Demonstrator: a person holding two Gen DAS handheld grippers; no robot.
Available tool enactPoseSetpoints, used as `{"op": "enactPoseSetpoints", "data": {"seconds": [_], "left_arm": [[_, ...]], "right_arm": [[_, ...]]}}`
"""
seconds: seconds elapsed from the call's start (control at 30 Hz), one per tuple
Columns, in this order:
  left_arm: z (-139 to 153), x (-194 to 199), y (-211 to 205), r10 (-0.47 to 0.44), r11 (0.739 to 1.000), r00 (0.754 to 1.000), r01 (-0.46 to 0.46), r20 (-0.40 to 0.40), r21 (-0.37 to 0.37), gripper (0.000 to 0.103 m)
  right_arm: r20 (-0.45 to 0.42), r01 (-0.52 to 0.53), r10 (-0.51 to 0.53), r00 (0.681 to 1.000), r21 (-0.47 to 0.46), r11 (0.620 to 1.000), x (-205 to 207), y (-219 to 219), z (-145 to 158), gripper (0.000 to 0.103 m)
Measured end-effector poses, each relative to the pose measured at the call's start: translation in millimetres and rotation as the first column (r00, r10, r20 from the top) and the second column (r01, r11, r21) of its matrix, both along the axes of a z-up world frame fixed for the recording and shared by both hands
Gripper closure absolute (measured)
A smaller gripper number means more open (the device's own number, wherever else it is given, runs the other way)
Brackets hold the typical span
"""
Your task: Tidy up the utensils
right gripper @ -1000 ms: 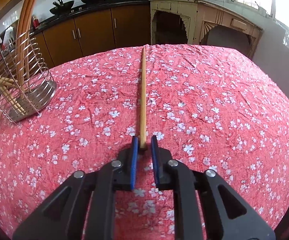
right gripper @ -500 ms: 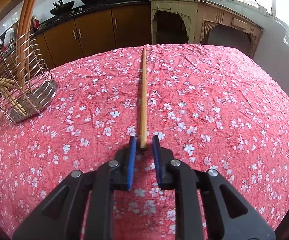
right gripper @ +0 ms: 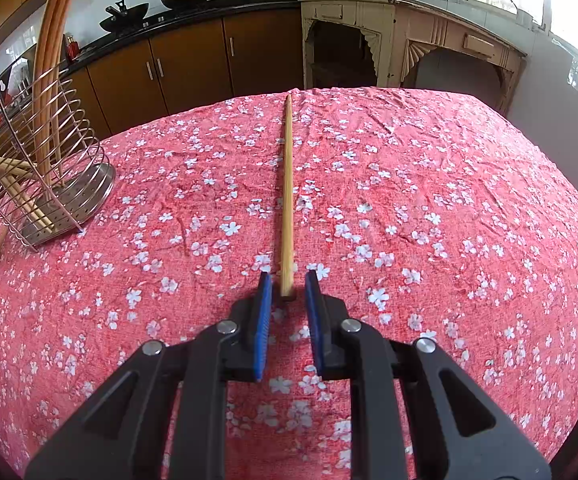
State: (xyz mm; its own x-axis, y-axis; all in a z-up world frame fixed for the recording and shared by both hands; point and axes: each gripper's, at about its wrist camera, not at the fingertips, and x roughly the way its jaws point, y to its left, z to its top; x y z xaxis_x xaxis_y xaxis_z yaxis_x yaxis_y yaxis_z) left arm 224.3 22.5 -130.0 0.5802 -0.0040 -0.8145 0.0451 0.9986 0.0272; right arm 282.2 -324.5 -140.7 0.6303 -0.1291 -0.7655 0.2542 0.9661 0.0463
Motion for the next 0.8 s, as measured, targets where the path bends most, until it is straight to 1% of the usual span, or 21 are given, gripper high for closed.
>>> {"op": "enactPoseSetpoints", "data": {"seconds": [0.23,0.43,0.63,0.7,0.8], "left_arm": [[-0.3,0.5,1.3,0.0,1.0,1.0,0.0,0.0,-0.001,0.002],[0.0,0.4,0.0,0.0,1.0,1.0,0.0,0.0,-0.001,0.002],[0.4,0.5,0.1,-0.001,1.0,1.0,0.001,0.001,-0.002,0.002],[1.0,-0.6,1.7,-0.002,1.0,1.0,0.002,0.002,-0.004,0.003],[3.4,-6.9,1.4,-0.003,1.0,1.0,0.003,0.016,-0.005,0.013]], "right_arm": [[0.0,0.0,0.0,1.0,0.002,1.0,0.3,1.0,0.2,0.084],[0.009,-0.001,0.0,1.0,0.032,0.999,-1.0,-3.5,0.1,0.084],[0.009,-0.001,0.001,1.0,0.031,1.0,-1.0,-3.7,0.1,0.084],[0.012,-0.002,0.002,1.0,0.039,0.999,-1.6,-5.2,0.0,0.084],[0.016,-0.004,0.003,1.0,0.053,0.999,-2.5,-7.9,-0.1,0.084]]}}
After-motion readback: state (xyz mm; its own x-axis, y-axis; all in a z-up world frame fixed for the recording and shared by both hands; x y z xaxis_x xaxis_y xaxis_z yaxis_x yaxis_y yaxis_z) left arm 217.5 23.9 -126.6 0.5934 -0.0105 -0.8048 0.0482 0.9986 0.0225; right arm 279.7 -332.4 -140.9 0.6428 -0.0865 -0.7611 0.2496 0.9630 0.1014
